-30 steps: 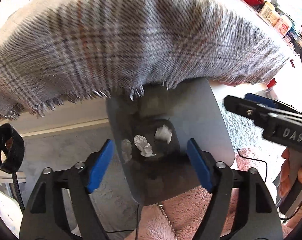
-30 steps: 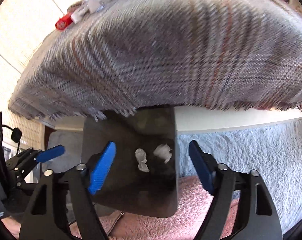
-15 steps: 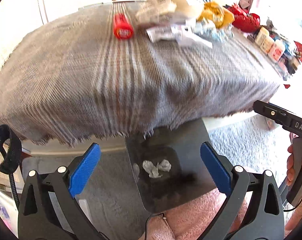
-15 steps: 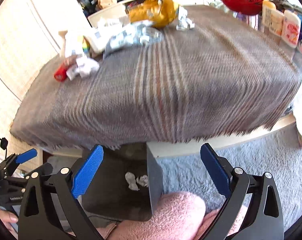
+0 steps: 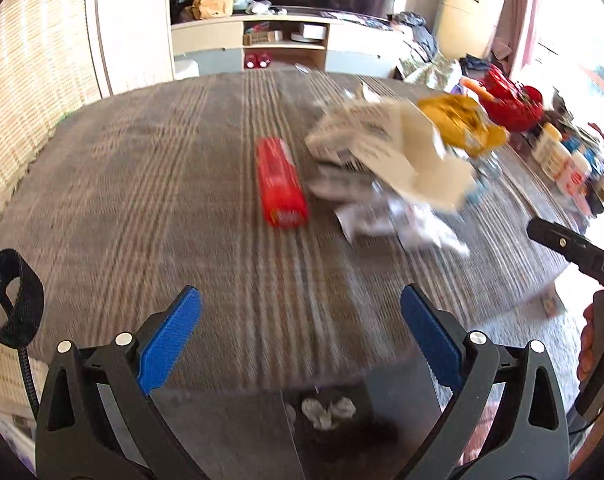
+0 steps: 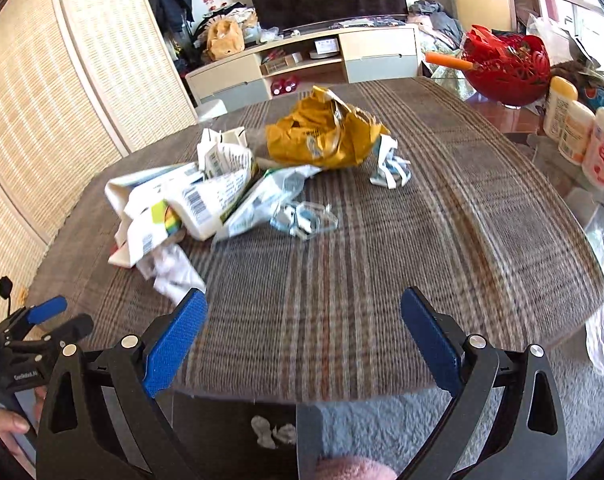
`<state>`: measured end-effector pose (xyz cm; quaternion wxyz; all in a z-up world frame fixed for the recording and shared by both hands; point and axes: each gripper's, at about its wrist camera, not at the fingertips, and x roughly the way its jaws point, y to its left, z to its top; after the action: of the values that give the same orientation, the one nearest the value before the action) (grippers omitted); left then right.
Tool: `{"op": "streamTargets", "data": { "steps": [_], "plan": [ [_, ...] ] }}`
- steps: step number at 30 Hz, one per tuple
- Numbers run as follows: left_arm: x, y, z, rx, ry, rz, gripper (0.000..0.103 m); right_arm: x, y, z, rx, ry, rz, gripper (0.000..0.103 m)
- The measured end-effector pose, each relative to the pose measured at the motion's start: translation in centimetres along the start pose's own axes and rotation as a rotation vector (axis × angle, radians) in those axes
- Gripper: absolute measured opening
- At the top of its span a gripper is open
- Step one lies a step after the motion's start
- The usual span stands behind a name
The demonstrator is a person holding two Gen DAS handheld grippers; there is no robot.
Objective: Collect trash
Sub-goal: 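Grasp the red can with left tool while right tool grasps blue-white plastic scrap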
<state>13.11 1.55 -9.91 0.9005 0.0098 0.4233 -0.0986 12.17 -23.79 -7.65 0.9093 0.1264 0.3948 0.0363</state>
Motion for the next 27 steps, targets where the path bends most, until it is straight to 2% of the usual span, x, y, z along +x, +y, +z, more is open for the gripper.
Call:
{"op": "streamTargets", "data": {
  "steps": [5,10,16,22,24,27],
  "plan": [
    [1.0,1.2,3.3,-0.033,-0.038,0.028,0.095,1.7,0.0,2.3,0.001,-0.017,0.006,0.091],
    [2.1,1.5,6.3,-0.011,-0.076,0.069,0.094,3.4,0.4,3.6,-0.029,-0.011,-0.007,0.086],
    [5.6,1.4,7.6,0.009,-0.009,0.066,0.088,5.6,0.1,4.0,-0.028,0.032,0.002,0.079],
    [8.5,1.7,8.1,-0.004,0.043,0.070,0.071,6.9,0.3,4.3,-0.037,0.054,0.013,0.067],
    [9.3,1.6,8.1,0.004,0.066,0.075,0.058,7.3,0.3,4.3,-0.039,0.063,0.015,0.063],
    [10.3,1.2,7.9,0.019,0.097,0.073,0.049,7.9,0.3,4.0,-0.038,0.072,0.020,0.062]
  ]
}}
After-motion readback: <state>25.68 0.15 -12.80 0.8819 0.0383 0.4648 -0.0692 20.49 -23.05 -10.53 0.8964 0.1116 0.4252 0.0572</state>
